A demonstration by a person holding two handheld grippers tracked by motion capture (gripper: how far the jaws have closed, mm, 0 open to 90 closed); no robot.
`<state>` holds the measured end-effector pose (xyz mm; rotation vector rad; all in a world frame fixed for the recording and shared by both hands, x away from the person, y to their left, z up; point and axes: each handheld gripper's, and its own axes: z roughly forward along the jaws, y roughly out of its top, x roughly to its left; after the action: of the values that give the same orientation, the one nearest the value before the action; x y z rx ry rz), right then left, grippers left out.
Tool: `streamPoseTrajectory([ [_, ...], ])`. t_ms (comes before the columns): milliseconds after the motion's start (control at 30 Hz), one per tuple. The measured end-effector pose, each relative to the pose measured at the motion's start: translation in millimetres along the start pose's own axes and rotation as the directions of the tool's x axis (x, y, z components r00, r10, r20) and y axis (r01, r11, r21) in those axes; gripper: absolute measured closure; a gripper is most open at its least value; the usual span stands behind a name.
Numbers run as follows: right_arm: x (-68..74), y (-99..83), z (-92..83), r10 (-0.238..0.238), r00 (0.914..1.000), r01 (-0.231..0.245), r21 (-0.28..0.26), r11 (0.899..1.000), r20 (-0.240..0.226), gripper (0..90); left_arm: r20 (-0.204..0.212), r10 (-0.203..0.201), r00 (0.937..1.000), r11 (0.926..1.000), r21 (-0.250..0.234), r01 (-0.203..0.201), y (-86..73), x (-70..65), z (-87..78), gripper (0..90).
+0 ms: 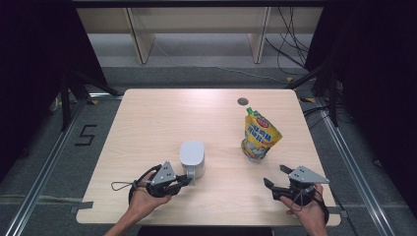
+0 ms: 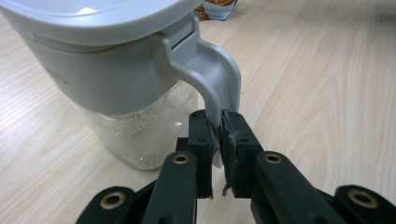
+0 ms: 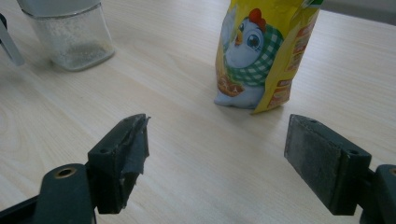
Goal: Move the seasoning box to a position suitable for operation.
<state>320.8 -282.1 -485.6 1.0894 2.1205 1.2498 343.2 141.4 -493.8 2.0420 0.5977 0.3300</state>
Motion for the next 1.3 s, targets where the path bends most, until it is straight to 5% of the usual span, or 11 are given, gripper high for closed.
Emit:
streamPoseTrajectory([
  [200,0.6,0.0,0.2,-0.003,1.0000,0.003,-0.001,1.000,0.004,22.6,-0.002,0.003,1.0000,1.0000,-0.003,-0.003,-1.4,1.9,-3.1,82.7],
  [400,0.2,-0.2,1.1,-0.002,1.0000,0.002,-0.007,1.000,-0.001,22.6,-0.006,-0.047,0.9989,0.9988,-0.008,0.047,-4.1,0.8,-4.4,83.3],
  [700,0.1,-0.1,1.5,-0.001,1.0000,0.001,-0.005,1.000,-0.006,22.7,0.001,-0.042,0.9991,0.9989,0.020,0.042,-3.6,4.9,-7.4,84.0],
  [867,0.0,-0.2,1.4,-0.004,1.0000,0.004,-0.009,1.000,-0.004,22.6,-0.014,-0.005,0.9999,0.9996,0.028,0.006,-5.8,10.8,-14.3,84.1],
  [1100,2.3,0.1,0.1,0.019,0.9998,-0.019,0.008,1.000,0.001,22.6,-0.060,-0.009,0.9982,0.9993,0.035,0.011,-11.7,23.3,-25.0,85.0],
  [1300,0.2,0.3,2.0,-0.017,0.9999,0.017,-0.001,1.000,-0.003,22.6,-0.074,-0.028,0.9969,0.9991,0.030,0.031,-13.9,30.3,-27.9,85.9],
])
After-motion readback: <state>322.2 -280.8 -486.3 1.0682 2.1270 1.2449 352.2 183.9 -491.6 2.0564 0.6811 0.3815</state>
